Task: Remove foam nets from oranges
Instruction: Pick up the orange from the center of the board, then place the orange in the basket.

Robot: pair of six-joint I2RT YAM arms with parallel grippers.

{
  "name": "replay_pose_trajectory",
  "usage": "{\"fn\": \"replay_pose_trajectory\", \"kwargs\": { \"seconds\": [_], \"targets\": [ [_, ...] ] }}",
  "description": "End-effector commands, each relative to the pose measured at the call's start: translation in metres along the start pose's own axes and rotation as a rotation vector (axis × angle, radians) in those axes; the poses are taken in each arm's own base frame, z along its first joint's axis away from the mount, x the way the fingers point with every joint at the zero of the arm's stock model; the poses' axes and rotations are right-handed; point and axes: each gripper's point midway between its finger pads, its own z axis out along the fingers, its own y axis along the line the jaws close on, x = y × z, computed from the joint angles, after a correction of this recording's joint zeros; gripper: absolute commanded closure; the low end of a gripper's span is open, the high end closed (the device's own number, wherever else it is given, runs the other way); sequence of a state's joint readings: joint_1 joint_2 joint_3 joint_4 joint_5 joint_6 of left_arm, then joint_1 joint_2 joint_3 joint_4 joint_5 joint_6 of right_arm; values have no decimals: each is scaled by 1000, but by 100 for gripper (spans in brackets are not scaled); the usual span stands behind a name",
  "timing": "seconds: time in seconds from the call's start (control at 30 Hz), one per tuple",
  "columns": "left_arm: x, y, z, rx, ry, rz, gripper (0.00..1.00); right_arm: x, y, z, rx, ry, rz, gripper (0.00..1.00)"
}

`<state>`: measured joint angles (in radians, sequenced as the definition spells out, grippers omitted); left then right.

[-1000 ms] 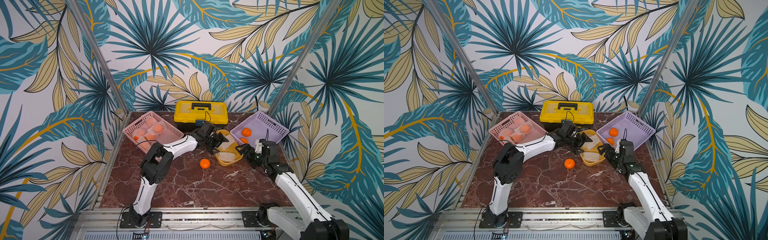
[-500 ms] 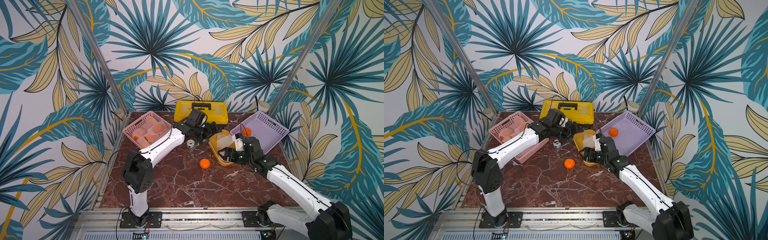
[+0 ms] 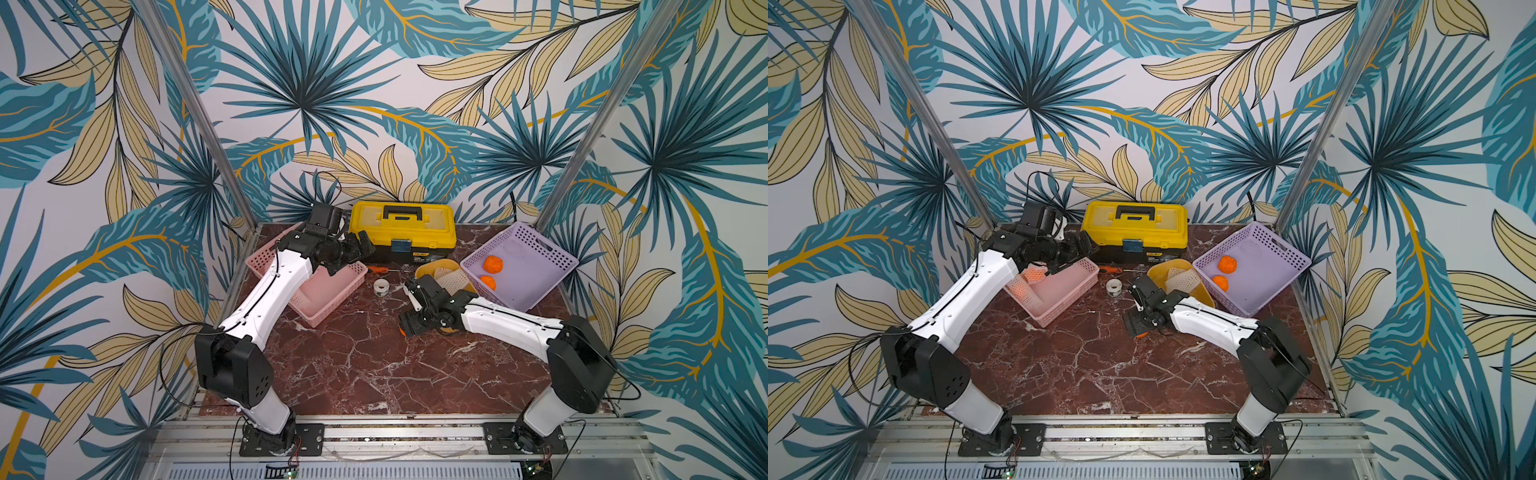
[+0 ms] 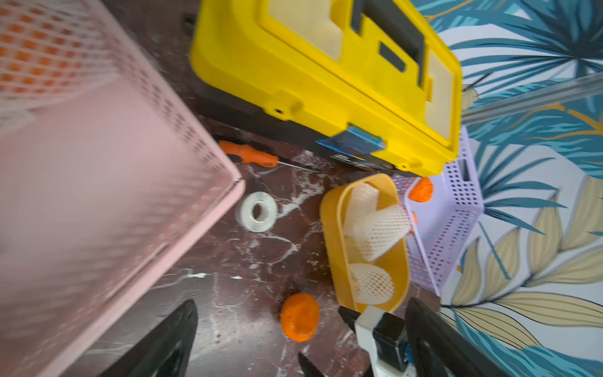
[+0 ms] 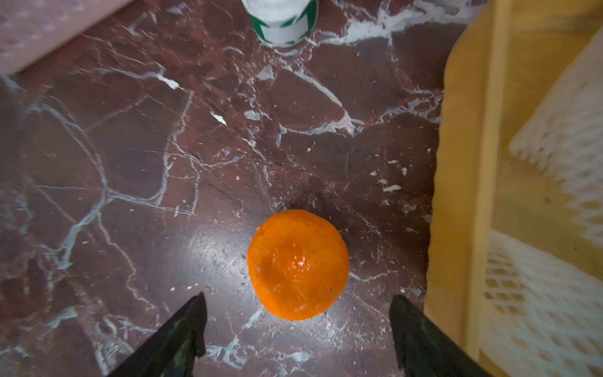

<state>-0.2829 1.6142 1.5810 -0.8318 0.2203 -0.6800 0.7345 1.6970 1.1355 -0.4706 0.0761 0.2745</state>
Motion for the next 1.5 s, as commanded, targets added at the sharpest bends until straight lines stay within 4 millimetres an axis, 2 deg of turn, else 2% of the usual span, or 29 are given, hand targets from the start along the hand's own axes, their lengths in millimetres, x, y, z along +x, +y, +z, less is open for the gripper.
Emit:
{"fn": "replay_pose_trajectory", "kwargs": {
  "seconds": [0.0, 0.1, 0.27, 0.37, 0.53, 0.67, 0.77, 0.83, 0.9, 0.97, 1.07, 1.13, 1.23, 1.37, 1.47],
  "targets": [
    [-9, 41, -16, -169, -76, 64, 0, 5, -10, 12, 87, 47, -34, 9],
    [-13, 57, -18, -208, -91, 30, 0, 10, -8, 27, 98, 75, -36, 9],
    [-15, 68, -16, -205, -78, -27, 1, 14, -2, 41, 116, 105, -57, 12],
    [-14, 75, -13, -206, -65, -64, 0, 16, -4, 45, 136, 118, -53, 20],
    [-13, 76, -13, -196, -56, -80, 1, 18, -7, 47, 154, 135, -33, 39],
    [-13, 75, -16, -189, -61, -81, 1, 7, -6, 30, 140, 67, -2, 46],
    [-13, 73, -19, -183, -65, -80, 1, -15, -17, -2, 136, -67, 80, 48],
    [-13, 71, -20, -172, -67, -79, 0, -31, -37, -30, 134, -163, 180, 48],
    [-13, 69, -22, -160, -70, -80, 0, -46, -67, -58, 129, -256, 295, 48],
    [-12, 67, -23, -146, -68, -82, 1, -57, -106, -83, 161, -352, 412, 46],
    [-11, 64, -24, -129, -65, -84, 0, -59, -172, -104, 255, -419, 595, 45],
    [-11, 62, -25, -123, -66, -83, 0, -55, -213, -107, 298, -439, 712, 44],
    [-10, 61, -26, -113, -66, -84, 1, -45, -268, -96, 346, -429, 863, 42],
    [-11, 60, -30, -115, -77, -80, 0, -30, -324, -74, 376, -415, 1025, 39],
    [-12, 61, -32, -116, -85, -79, 0, -24, -354, -71, 455, -414, 1056, 37]
  ]
}}
